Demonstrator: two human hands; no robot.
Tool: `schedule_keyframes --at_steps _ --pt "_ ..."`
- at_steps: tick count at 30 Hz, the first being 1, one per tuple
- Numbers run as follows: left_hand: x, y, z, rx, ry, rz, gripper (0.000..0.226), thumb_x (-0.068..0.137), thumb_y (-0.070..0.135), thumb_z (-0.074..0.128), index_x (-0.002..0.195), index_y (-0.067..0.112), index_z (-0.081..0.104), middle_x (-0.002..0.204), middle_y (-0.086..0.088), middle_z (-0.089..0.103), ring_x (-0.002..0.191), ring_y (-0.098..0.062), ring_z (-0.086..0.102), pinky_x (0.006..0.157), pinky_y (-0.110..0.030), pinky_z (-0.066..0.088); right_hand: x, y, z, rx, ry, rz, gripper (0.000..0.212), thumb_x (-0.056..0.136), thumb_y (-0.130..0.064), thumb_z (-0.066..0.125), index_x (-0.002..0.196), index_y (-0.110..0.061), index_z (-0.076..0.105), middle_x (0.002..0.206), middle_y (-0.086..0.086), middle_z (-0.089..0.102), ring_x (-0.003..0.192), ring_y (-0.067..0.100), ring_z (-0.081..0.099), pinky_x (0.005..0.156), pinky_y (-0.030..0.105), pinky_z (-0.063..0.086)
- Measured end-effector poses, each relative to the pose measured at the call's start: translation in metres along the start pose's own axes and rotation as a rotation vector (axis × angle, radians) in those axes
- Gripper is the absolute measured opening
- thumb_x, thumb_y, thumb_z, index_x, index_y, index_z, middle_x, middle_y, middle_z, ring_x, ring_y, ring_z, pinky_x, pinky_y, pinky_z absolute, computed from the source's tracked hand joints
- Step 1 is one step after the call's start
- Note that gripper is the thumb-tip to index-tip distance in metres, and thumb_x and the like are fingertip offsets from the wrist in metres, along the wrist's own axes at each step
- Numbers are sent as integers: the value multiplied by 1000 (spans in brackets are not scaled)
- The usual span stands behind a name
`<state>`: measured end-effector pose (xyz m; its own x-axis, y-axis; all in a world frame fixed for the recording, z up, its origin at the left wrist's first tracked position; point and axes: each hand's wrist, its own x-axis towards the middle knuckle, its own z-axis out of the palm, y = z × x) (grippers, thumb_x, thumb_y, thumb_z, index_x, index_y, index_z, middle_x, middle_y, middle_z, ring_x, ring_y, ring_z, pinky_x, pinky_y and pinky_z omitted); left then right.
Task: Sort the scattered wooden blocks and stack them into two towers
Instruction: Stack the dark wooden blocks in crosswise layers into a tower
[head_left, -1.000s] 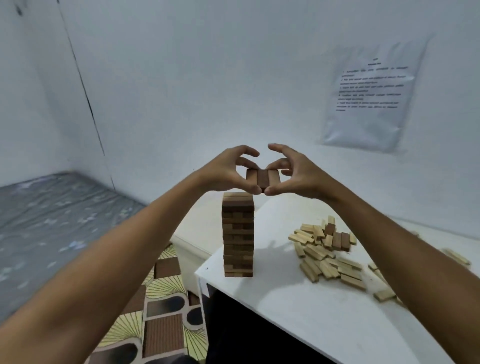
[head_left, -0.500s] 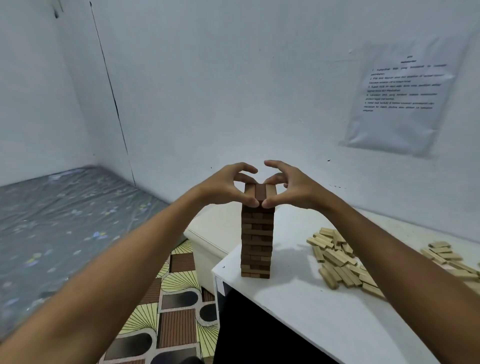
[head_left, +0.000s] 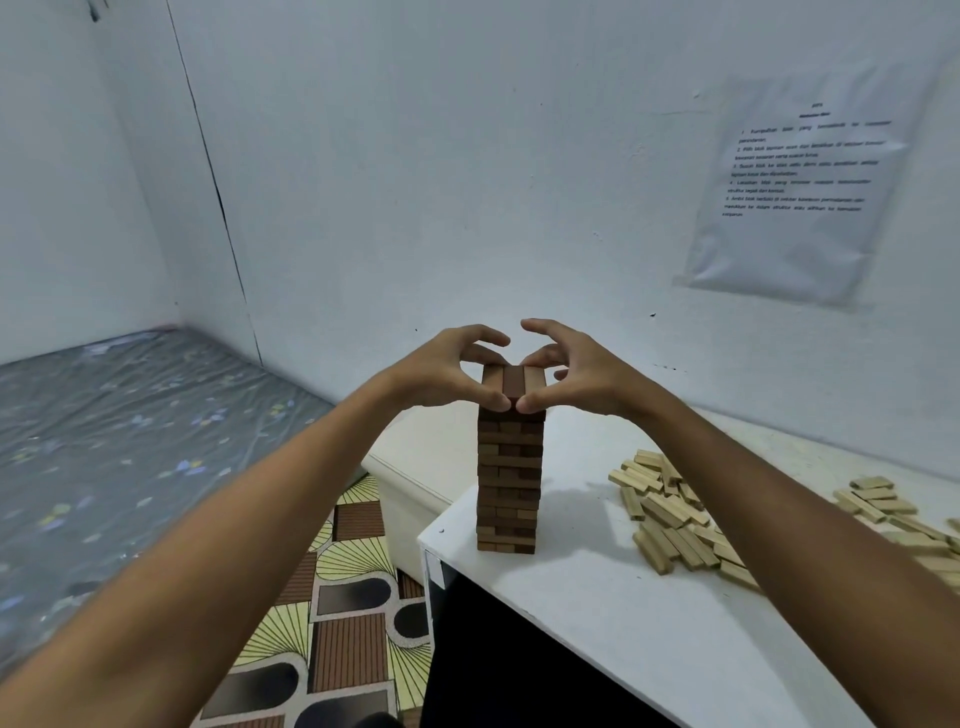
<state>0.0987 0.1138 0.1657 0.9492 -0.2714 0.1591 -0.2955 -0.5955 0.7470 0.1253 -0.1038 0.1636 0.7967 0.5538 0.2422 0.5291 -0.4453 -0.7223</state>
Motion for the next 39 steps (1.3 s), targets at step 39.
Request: schedule_keyframes --at_steps 39 --pt "-4 -2 2 -3 -16 8 83 50 47 82 127 27 55 114 9 69 117 -8 57 86 -19 37 4 4 1 2 -32 4 98 70 -23 86 149 -27 28 115 -3 64 116 15 55 98 33 42"
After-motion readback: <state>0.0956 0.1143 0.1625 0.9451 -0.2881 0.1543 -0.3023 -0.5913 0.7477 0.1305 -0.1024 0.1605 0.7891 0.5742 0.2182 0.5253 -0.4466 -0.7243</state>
